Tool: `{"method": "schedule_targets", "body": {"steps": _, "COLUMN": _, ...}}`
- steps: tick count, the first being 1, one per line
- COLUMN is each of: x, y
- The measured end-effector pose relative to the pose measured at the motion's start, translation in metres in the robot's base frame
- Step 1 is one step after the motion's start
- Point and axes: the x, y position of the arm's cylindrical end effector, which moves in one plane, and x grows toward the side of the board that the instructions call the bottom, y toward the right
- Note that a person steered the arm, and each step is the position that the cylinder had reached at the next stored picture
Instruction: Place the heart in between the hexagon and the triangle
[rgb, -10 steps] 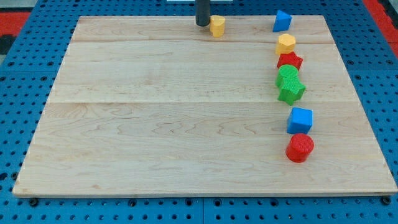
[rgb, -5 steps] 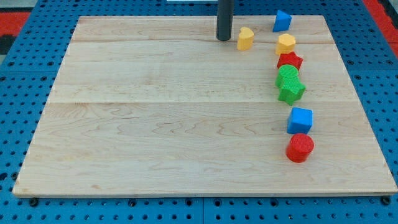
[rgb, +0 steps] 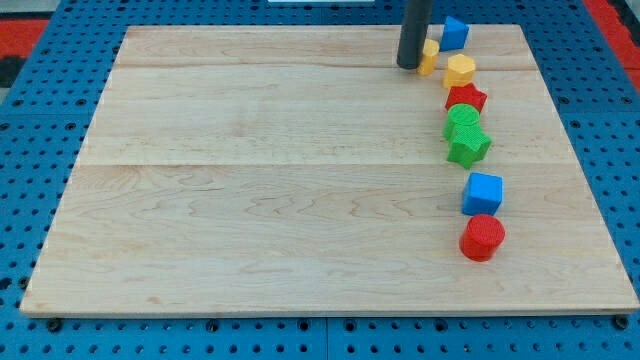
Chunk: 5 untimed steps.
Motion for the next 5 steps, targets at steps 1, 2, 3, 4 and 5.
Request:
{"method": "schedule_targets", "body": {"steps": 1, "x": -0.002, "y": 0.002}}
{"method": "schedule_targets", "body": {"steps": 2, "x": -0.014, "y": -0.01}}
{"method": "schedule_targets", "body": {"steps": 3, "x": -0.015, "y": -0.003}}
{"method": "schedule_targets", "body": {"steps": 4, "x": -0.015, "y": 0.01}}
{"method": "schedule_targets", "body": {"steps": 5, "x": -0.015, "y": 0.023}}
